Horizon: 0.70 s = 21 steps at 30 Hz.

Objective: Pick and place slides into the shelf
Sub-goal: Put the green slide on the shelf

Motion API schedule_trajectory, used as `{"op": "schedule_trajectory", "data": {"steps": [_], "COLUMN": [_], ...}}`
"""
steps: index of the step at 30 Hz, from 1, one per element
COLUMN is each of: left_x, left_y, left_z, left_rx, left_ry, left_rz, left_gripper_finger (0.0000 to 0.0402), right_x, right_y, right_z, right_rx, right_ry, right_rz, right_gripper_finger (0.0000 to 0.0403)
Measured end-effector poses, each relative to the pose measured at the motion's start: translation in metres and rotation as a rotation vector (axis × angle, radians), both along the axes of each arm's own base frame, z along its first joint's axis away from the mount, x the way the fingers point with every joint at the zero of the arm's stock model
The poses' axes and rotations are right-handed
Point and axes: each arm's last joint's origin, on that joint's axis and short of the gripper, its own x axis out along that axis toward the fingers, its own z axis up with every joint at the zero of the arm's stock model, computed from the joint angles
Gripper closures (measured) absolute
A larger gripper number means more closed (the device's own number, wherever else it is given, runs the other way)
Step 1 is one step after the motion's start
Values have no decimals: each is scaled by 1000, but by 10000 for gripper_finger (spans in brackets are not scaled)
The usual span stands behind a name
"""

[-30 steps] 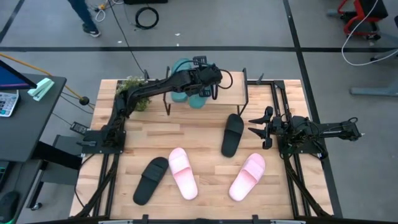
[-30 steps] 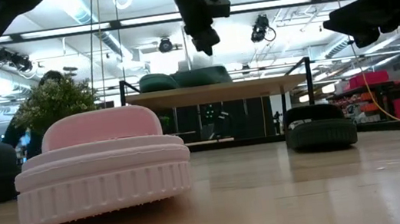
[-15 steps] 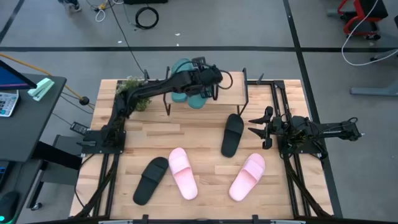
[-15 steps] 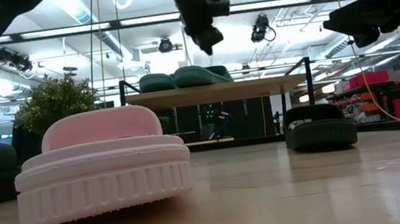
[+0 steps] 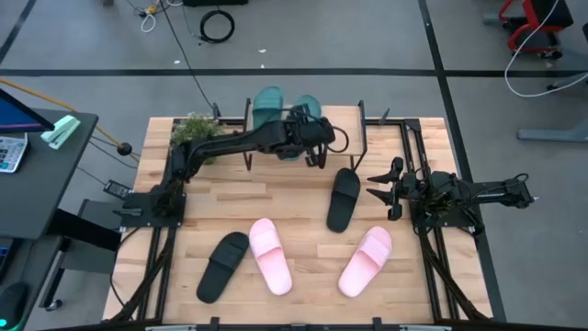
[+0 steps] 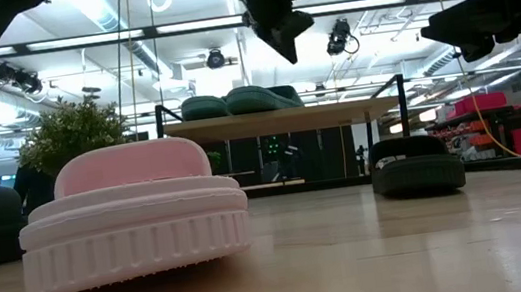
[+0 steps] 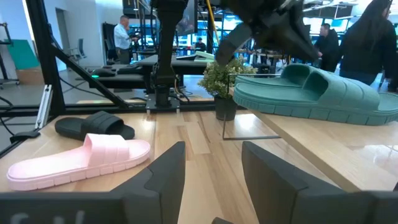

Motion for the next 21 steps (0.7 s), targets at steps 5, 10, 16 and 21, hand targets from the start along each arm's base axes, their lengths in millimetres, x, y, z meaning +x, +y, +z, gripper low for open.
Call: {"op": "schedule_trajectory", "data": {"steps": [5, 10, 16, 21], "left_x": [-2, -5, -9, -12], "left_y": [-28, -51, -48, -62], "left_z": [-6, -9, -11, -16], "left_rx": [-68, -96, -152, -300], "left_ry": [9, 37, 3, 50], "left_rz": [23, 10, 102, 37], "left_gripper_finger": [395, 398, 396, 398], "right_x": [0, 0, 0, 0], "right_y": [0, 0, 0, 0], "right_z": [0, 0, 0, 0], "right_rx": [0, 0, 5, 1], "right_ry": [0, 0, -1, 0], "right_rz": [0, 0, 0, 0], "right_gripper_finger": [238, 238, 238, 238]}}
